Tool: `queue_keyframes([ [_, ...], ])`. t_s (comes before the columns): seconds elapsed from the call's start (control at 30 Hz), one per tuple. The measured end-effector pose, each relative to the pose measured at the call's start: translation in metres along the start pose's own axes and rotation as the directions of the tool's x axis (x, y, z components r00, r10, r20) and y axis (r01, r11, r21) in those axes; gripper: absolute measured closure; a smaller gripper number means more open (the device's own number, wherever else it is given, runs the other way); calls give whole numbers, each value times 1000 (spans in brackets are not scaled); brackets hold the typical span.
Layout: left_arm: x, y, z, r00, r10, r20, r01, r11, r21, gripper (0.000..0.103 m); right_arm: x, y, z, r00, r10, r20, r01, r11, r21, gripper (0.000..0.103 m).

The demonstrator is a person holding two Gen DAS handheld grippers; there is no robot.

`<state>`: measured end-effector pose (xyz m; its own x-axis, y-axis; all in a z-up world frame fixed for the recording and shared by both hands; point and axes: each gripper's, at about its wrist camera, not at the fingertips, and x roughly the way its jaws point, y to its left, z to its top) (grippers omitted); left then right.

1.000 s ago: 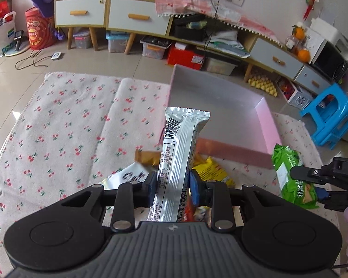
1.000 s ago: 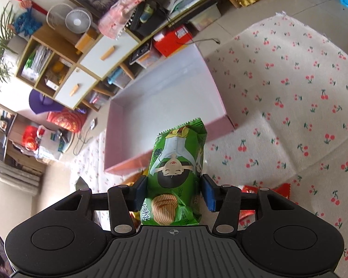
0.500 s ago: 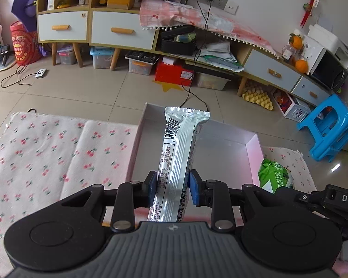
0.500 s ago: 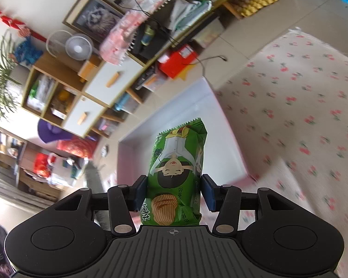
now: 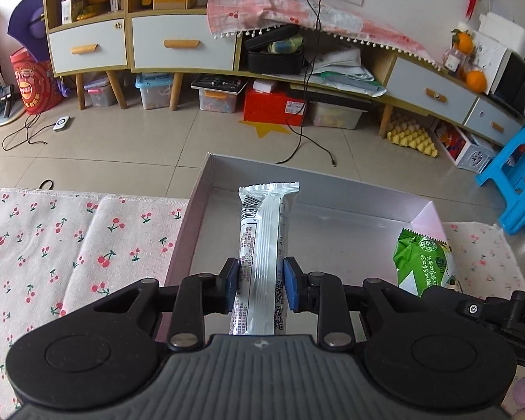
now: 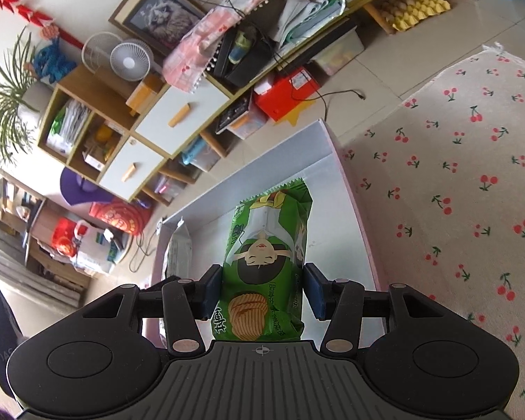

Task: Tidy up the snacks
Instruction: 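Carry the silver bar and green bag into the pink box and open both grippers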

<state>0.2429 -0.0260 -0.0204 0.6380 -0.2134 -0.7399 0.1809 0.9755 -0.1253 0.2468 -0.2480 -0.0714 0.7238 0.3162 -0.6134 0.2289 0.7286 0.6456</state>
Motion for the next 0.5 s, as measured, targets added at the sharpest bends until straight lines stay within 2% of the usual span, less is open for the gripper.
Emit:
queue_keyframes([
  [0.17,7,-3,0,1000,21,10,-21,1000,20,75,4,5,-3,1000,-3,-7,3,999,-52,52],
  [0.2,6,-4,-1,999,28,22,-28,999,30,69,4,6,-3,1000,-6,-3,6,998,-59,51],
  [0.23,6,-5,-1,999,33,26,-34,999,43,53,3,7,-3,1000,-13,1,13,998,-59,50],
  [0.3,3,-8,-2,999,39,33,-41,997,65,39,2,6,-2,1000,-12,-1,12,999,-37,35],
  [0.37,2,-9,-2,999,37,33,-39,996,84,38,0,3,0,1000,-1,7,1,1000,-9,28],
  [0.5,-5,-8,-3,999,29,24,-31,996,84,30,-8,-1,2,1000,-5,15,4,1000,17,28],
])
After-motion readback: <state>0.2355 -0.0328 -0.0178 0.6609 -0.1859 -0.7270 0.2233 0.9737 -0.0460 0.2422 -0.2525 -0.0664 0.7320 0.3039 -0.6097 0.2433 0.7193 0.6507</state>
